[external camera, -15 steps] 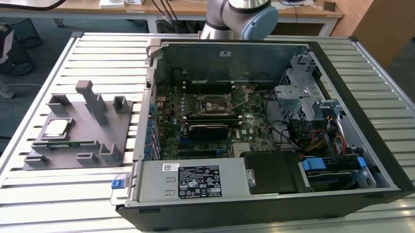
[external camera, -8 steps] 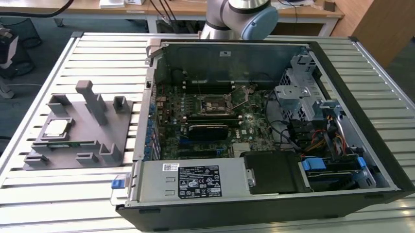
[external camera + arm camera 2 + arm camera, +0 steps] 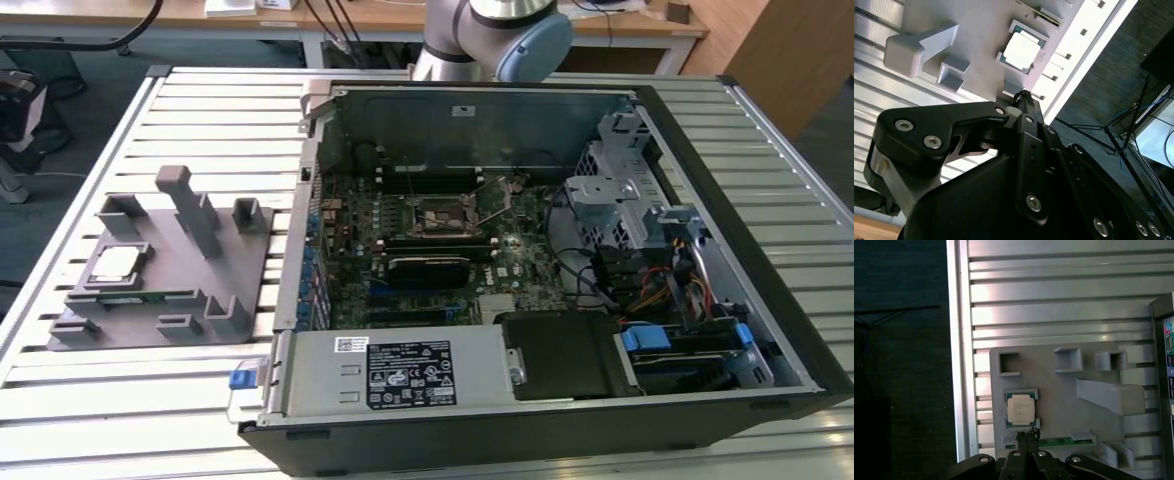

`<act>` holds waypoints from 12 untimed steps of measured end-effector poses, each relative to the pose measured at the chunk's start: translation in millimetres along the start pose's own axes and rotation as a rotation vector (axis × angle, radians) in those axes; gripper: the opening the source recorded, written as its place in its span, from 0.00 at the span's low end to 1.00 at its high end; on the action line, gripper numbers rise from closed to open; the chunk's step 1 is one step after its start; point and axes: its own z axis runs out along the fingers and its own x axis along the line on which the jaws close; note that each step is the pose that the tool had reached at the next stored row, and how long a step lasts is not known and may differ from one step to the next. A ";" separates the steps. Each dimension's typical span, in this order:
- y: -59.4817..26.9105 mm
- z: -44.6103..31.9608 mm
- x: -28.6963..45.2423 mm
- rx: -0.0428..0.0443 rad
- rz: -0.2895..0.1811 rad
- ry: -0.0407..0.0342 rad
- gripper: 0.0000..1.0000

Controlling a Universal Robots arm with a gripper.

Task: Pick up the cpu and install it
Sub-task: 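Pick up the cpu and move it towards the insertion slot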

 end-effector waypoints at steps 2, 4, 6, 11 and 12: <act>-0.1 1.9 0.1 -0.0001 0.000 0.0004 0.11; -0.3 4.2 0.1 0.0023 0.000 0.0018 0.23; -0.4 7.0 0.1 0.0060 0.000 0.0015 0.29; -0.7 14.2 0.3 0.0143 0.000 0.0011 0.47; -0.8 16.0 0.4 0.0145 0.000 0.0011 0.53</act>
